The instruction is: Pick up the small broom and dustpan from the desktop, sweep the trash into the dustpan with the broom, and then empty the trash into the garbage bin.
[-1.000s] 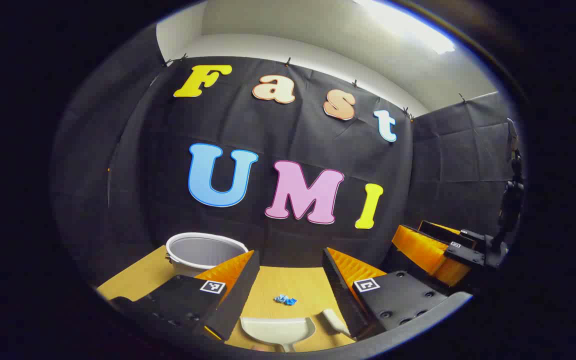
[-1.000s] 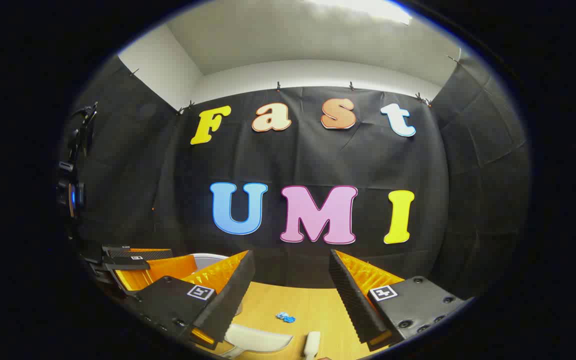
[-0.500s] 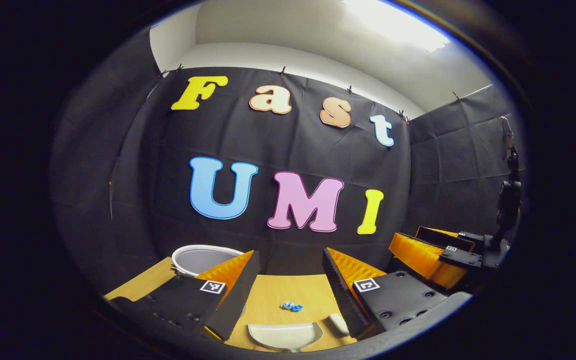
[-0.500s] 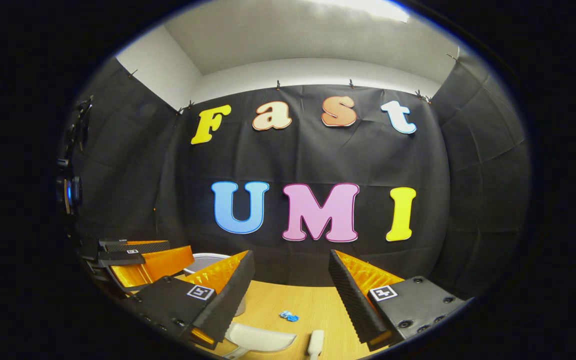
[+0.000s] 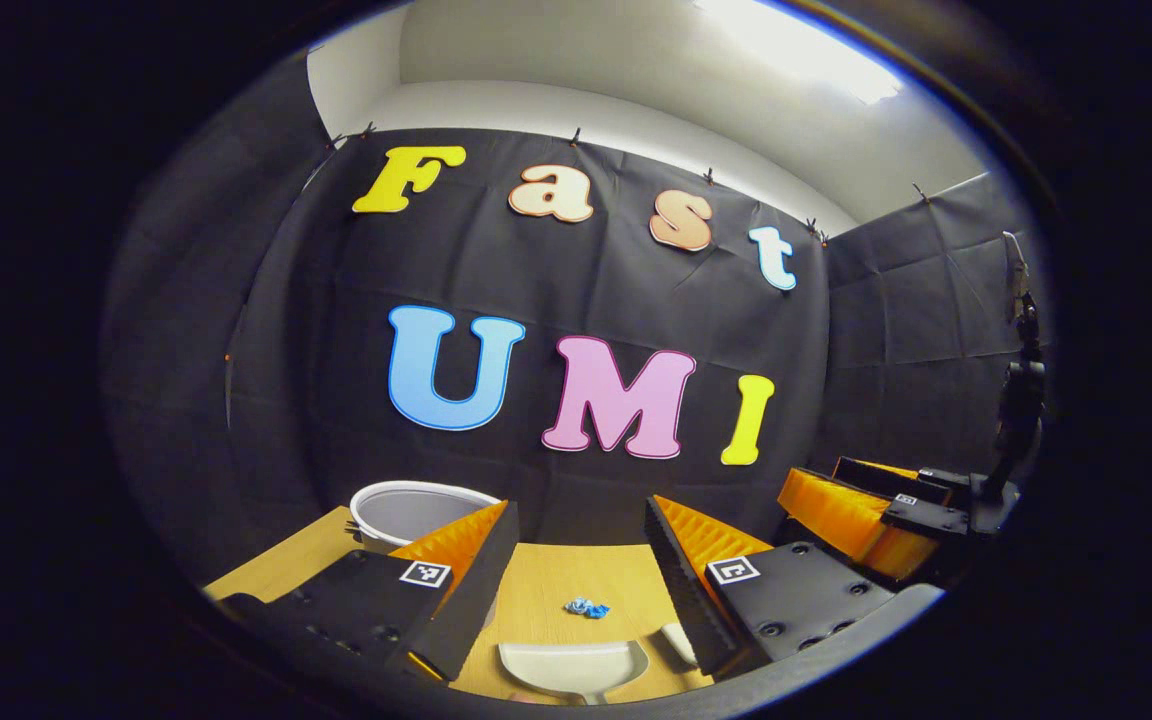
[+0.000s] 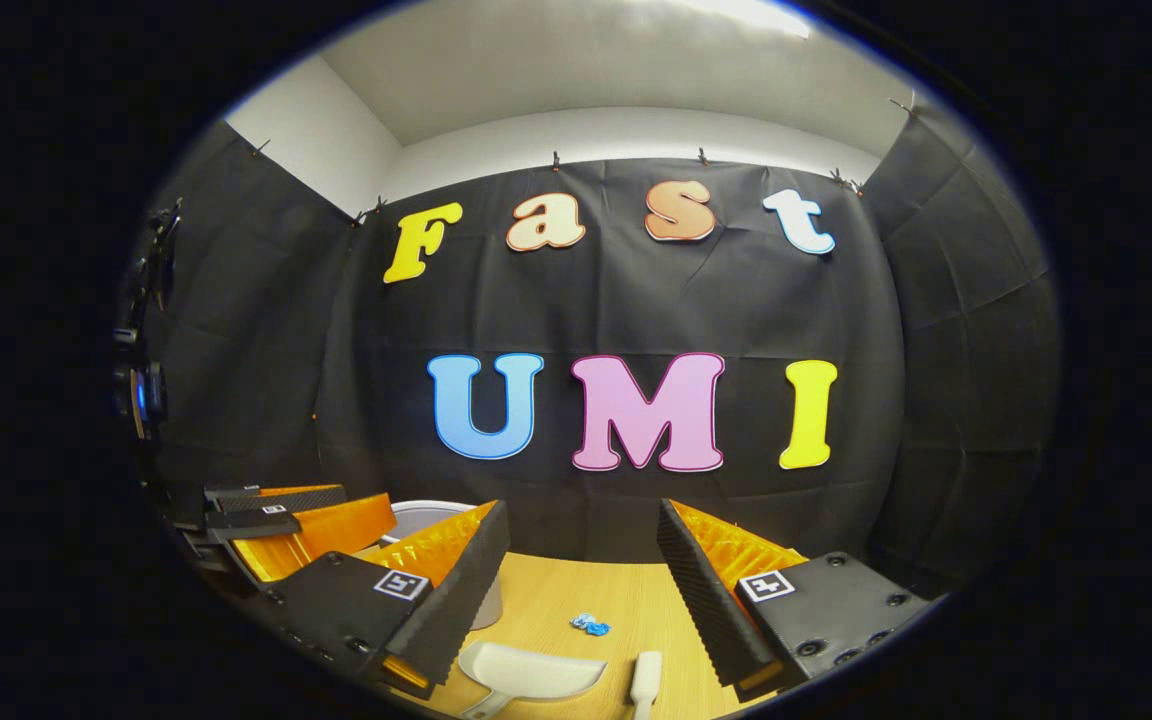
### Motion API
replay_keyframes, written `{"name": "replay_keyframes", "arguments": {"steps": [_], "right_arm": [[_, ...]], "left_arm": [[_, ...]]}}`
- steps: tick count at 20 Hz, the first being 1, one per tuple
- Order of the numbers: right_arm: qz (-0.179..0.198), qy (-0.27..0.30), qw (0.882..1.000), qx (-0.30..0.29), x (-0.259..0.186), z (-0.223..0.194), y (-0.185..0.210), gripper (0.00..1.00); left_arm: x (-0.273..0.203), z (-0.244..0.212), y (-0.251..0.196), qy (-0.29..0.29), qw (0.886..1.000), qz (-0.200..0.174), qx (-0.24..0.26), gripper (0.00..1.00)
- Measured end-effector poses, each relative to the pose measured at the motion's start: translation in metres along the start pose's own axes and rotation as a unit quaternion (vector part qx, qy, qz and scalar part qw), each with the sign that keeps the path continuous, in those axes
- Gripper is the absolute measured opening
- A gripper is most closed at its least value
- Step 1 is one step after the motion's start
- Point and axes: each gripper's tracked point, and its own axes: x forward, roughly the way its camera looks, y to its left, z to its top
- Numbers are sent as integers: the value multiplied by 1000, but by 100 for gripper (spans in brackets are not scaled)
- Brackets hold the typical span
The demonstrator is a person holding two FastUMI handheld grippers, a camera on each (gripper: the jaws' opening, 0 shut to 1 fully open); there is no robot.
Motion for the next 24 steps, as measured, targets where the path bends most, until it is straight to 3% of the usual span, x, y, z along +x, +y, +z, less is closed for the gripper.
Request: {"name": "replay_keyframes", "arguments": {"steps": [1, 6, 7, 8, 10, 16, 17, 18, 19, 21, 24], "right_arm": [[2, 0, 1000, -1, -1, -1, 2, 96], [4, 0, 1000, -14, -6, 1, -1, 96], [4, 1, 1000, -15, -5, 1, -3, 92], [5, 4, 1000, -15, -5, 0, -5, 96], [6, 11, 1000, -15, -2, -2, -11, 96], [-5, 25, 1000, -5, 6, -11, -43, 96], [-6, 30, 1000, -2, 8, -15, -48, 92], [-8, 36, 999, -1, 11, -19, -55, 96], [-11, 40, 999, 0, 15, -23, -63, 92], [-12, 45, 999, -3, 26, -28, -76, 96], [-2, 50, 999, -10, 43, -38, -92, 96]], "left_arm": [[0, -1, -1, 3, 1000, 1, -1, 76], [-1, -6, -6, 10, 1000, 6, 18, 76], [-1, -6, -9, 11, 1000, 3, 18, 76], [1, -7, -12, 13, 1000, -1, 15, 76], [5, -14, -15, 26, 1000, -1, 7, 76], [13, -61, -23, 123, 992, 13, 1, 76], [15, -67, -24, 133, 991, 18, 1, 76], [18, -73, -27, 144, 989, 22, 0, 76], [22, -81, -30, 157, 987, 23, -1, 76], [25, -107, -36, 217, 976, 27, 13, 76], [19, -158, -35, 318, 947, 49, 24, 77]]}}
